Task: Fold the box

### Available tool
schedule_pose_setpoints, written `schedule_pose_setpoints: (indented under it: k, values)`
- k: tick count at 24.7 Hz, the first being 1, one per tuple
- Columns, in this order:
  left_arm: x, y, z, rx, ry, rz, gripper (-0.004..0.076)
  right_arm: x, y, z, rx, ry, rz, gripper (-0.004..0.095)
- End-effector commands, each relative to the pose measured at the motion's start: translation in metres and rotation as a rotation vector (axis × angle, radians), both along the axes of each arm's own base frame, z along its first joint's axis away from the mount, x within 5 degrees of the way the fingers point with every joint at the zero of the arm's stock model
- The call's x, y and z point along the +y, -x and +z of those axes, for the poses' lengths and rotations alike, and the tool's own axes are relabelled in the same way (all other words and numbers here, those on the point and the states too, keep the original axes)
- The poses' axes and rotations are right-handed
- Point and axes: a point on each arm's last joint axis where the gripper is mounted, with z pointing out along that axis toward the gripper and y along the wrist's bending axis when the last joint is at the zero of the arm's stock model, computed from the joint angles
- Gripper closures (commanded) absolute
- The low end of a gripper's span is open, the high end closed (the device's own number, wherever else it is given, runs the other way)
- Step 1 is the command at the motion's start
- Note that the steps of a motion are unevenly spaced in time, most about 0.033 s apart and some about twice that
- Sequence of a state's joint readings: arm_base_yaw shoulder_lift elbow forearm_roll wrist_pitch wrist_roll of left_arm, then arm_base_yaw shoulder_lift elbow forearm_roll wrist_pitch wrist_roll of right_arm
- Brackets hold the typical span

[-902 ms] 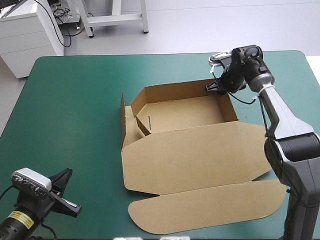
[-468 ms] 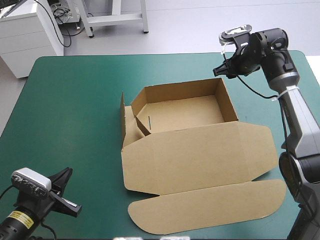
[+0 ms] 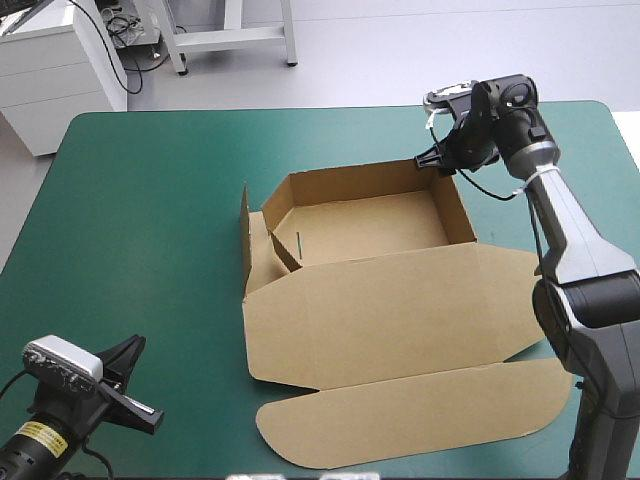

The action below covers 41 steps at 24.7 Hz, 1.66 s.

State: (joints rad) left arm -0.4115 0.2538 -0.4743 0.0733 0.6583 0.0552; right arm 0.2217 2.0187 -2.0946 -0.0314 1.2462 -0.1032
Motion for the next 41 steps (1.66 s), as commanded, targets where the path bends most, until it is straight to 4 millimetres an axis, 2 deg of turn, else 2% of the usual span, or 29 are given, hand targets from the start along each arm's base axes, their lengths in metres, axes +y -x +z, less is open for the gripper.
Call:
schedule_pose_setpoints:
  k: [1,6,10,13,15,16,21,24,27,31,37,41]
  values:
    - [-0.001,-0.002,0.013,-0.080,0.044,-0.006,0.0731,0.003,0.002,0.011,-0.020,-0.038,0.004,0.0423]
    - [-0.001,-0.001,0.013,-0.075,0.042,-0.005,0.0731,0.008,-0.014,-0.024,0.061,-0.043,0.006,0.0423]
    - [-0.001,-0.001,0.011,-0.051,0.032,-0.003,0.0731,0.010,-0.020,-0.041,0.101,-0.060,-0.047,0.0442]
    - [-0.001,-0.001,0.010,-0.047,0.030,-0.006,0.0731,0.010,-0.021,-0.043,0.105,-0.060,-0.049,0.0560]
    - [-0.001,-0.001,0.010,-0.047,0.030,-0.006,0.0731,0.009,-0.021,-0.043,0.102,-0.048,-0.051,0.0748]
    - [-0.001,-0.001,0.010,-0.047,0.030,-0.006,0.0731,0.007,-0.021,-0.042,0.095,-0.028,-0.056,0.0927]
    - [-0.001,-0.001,0.010,-0.048,0.028,-0.005,0.0731,0.006,-0.021,-0.040,0.089,-0.020,-0.057,0.0928]
    - [-0.001,-0.001,0.010,-0.048,0.028,-0.005,0.0731,0.004,-0.012,-0.018,0.042,-0.031,-0.054,0.0928]
    - [-0.001,-0.001,0.012,-0.069,0.037,-0.007,0.0731,-0.005,0.009,0.027,-0.068,-0.010,-0.060,0.0928]
    - [-0.001,-0.002,0.015,-0.103,0.040,-0.006,0.0731,-0.018,0.053,0.094,-0.233,-0.018,-0.072,0.0928]
    - [0.000,-0.003,0.016,-0.122,0.005,0.004,0.0731,-0.035,0.099,0.146,-0.387,0.007,-0.109,0.0928]
    - [0.000,-0.003,0.019,-0.153,0.018,0.001,0.0731,-0.042,0.116,0.163,-0.442,0.024,-0.137,0.0928]
